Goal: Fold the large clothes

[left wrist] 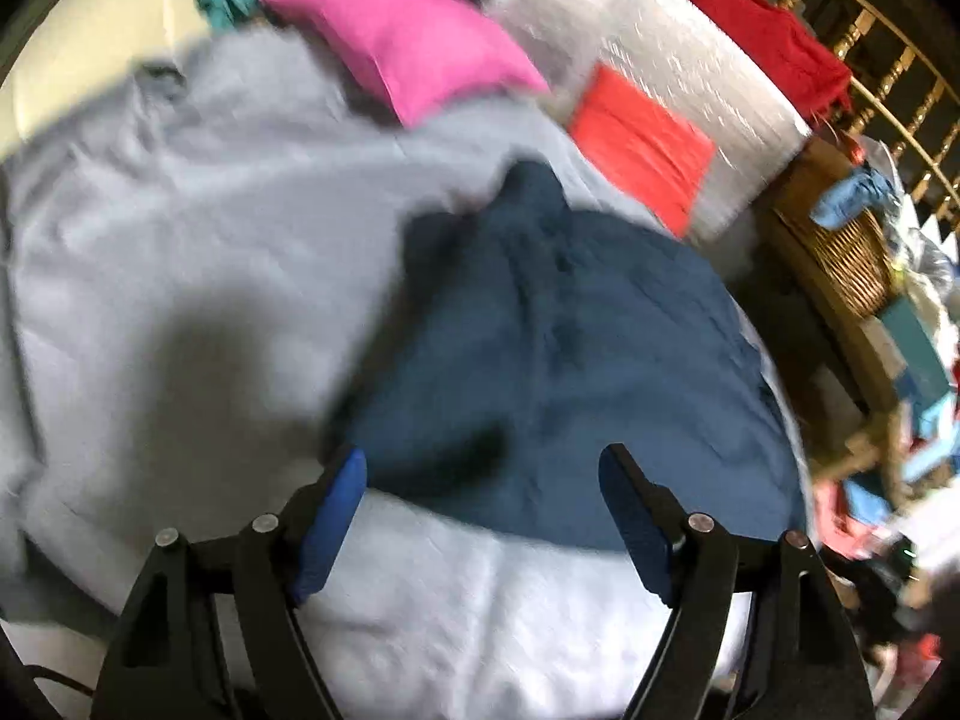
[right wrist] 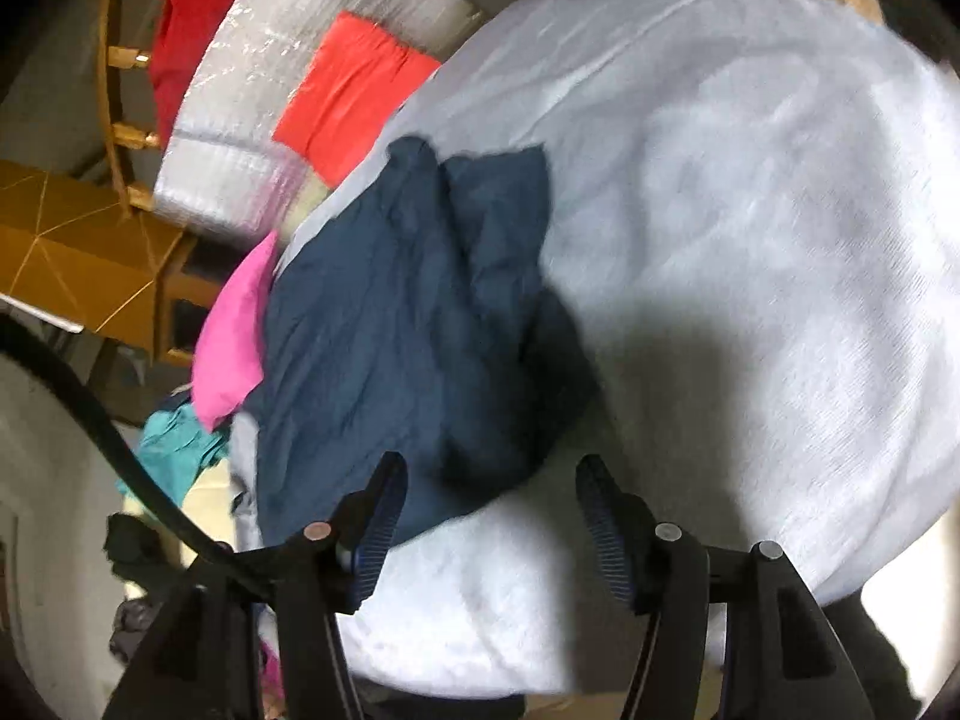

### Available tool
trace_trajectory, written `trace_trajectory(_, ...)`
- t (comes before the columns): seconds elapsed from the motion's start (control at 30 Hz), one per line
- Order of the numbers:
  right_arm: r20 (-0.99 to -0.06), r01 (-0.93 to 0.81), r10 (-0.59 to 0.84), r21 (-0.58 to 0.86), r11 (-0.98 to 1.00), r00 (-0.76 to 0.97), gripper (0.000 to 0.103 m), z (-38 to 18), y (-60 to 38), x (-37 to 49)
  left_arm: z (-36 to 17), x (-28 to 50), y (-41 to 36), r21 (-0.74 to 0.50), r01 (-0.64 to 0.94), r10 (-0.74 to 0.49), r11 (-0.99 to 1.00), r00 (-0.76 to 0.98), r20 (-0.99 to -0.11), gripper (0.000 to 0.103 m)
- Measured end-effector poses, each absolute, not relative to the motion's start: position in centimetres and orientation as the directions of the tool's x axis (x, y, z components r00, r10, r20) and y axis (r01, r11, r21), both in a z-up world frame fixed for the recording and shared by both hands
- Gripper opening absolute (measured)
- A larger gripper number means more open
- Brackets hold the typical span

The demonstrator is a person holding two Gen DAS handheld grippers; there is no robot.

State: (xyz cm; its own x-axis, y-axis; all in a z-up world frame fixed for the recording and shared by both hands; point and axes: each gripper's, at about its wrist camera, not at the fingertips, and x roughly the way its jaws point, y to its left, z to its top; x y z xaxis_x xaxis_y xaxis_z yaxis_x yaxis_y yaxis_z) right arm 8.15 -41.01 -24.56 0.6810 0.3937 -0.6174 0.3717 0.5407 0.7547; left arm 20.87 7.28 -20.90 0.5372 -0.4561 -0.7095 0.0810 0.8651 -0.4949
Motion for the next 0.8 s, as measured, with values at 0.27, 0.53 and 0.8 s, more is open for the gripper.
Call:
trace_trajectory(0.27,-0.627,0.462,0.431,0.775,0.431,0.649,0.069,-27.6,-38.5,13.1,-24.8,22.8,5.5,-0.634,-0.095,-0.555,0.768,0.395,-0.732,0.08)
trace_trajectory(0.53,-0.528,0.369,0.326,0.819,0.439,0.784,0.043,-25.5,-37.5,14.5,-23.6,23.3,5.2,-0.684,-0.142,-0.525,0.716,0.537,-0.66,0.068)
trace_trajectory(0.8,-0.688,0.429,0.243,0.649,0.628,0.684,0.039,-25.5,-35.8,15.6,-23.9,23.5,2.7,-0.527,-0.1,-0.414,0.844,0.504,-0.758,0.069)
